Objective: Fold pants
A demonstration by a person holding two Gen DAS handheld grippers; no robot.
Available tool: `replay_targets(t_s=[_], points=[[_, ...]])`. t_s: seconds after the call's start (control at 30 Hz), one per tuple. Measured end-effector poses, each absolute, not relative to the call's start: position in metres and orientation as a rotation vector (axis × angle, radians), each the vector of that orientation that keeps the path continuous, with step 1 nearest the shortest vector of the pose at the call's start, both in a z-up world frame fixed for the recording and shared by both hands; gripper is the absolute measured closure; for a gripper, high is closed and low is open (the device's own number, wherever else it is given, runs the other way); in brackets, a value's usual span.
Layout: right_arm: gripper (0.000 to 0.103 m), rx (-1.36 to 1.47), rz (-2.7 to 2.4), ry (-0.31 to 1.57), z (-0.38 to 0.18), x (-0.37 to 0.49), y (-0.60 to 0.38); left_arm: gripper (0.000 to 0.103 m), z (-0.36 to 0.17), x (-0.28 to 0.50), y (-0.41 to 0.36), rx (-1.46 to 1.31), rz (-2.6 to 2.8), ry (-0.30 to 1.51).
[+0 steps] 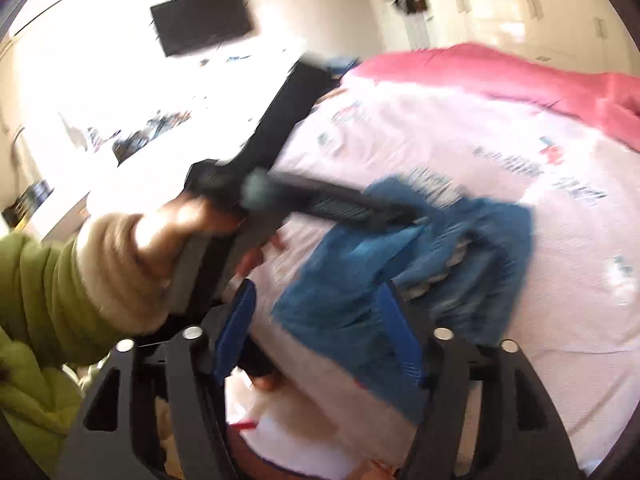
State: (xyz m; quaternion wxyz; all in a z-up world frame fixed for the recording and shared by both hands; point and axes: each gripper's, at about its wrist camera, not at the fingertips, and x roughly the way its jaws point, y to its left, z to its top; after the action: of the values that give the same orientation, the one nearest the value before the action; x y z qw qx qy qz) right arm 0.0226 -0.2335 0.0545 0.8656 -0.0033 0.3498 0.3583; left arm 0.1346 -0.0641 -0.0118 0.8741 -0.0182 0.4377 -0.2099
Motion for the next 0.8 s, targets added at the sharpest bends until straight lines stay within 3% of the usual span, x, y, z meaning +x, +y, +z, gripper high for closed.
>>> replay_targets(t_s=[0.07,0.3,0.53,0.7,0.8], points=[[0.020,0.021,0.648,0.733,0.054,0.034,-0.249,0.025,-0.005,0.127,-0.058,-0.047,-0.432,0.882],[0.020,0.243,0.444,0.867,0.021,0.063,-0.304,0.023,-0.010,0.107,-0.042,-0.080,-0.429,0.889],[0.021,0.323,0.414,0.954,-0.018,0.090,-0.296,0.023,-0.037,0.104,-0.044,-0.119,-0.460,0.958],[0.037,0.324,0.423,1.012,-0.032,0.106,-0.283,0.023,-0.049,0.105,-0.050,-0.128,-0.474,0.983],[0.038,0.332,0.431,1.027,-0.039,0.110,-0.281,0.023,-0.053,0.105,-0.054,-0.124,-0.484,0.984]])
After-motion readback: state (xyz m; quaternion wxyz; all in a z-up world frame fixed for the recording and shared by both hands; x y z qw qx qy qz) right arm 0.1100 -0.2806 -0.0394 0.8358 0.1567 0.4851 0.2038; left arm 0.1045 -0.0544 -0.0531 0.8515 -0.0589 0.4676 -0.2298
